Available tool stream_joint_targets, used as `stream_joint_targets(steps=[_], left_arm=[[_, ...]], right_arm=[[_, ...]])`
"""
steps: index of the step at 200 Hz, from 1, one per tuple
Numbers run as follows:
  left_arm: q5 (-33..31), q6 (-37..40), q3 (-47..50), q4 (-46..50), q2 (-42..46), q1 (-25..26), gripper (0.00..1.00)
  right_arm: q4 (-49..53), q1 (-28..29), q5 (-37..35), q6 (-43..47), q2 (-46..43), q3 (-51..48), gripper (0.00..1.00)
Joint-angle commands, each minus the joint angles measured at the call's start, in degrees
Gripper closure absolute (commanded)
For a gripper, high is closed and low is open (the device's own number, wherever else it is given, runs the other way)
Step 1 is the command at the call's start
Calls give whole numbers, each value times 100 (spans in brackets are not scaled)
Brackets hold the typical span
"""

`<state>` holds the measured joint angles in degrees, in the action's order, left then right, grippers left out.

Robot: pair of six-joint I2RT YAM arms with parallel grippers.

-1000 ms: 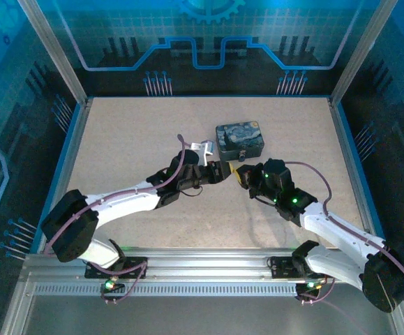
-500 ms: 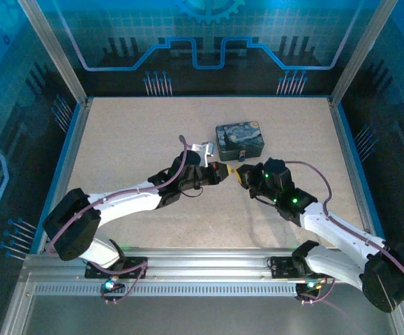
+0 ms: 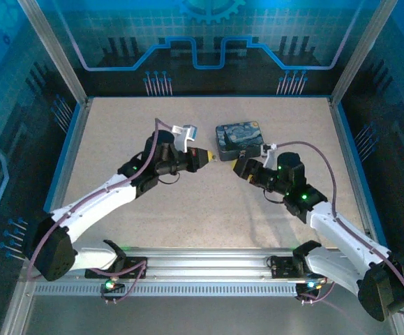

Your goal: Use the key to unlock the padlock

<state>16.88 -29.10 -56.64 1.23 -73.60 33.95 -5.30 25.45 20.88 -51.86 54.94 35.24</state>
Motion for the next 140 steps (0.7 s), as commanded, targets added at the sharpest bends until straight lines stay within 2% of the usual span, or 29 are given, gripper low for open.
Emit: stream_joint_targets(steps=[1, 30, 49, 63, 84, 140], left_arm=[[670, 1298, -509, 1383, 236, -116, 100], [1232, 2062, -909, 2034, 268, -169, 100], [1736, 2340, -1162, 2276, 188, -166, 100], [2003, 2476, -1301, 2403, 107, -161, 100], [2258, 2592, -1460, 2537, 13, -161, 100], [2354, 2675, -1513, 2551, -2, -168, 100]], right_arm=[[219, -7, 1451, 2191, -167, 499, 29], [1045, 166, 2027, 3777, -151, 908, 26], [1246, 214, 2200, 4291, -100, 1063, 27], [1148, 213, 2282, 4366, -25, 1108, 27], [974, 215, 2458, 4308, 142, 1191, 33], [675, 280, 2785, 3975, 637, 1454, 43]])
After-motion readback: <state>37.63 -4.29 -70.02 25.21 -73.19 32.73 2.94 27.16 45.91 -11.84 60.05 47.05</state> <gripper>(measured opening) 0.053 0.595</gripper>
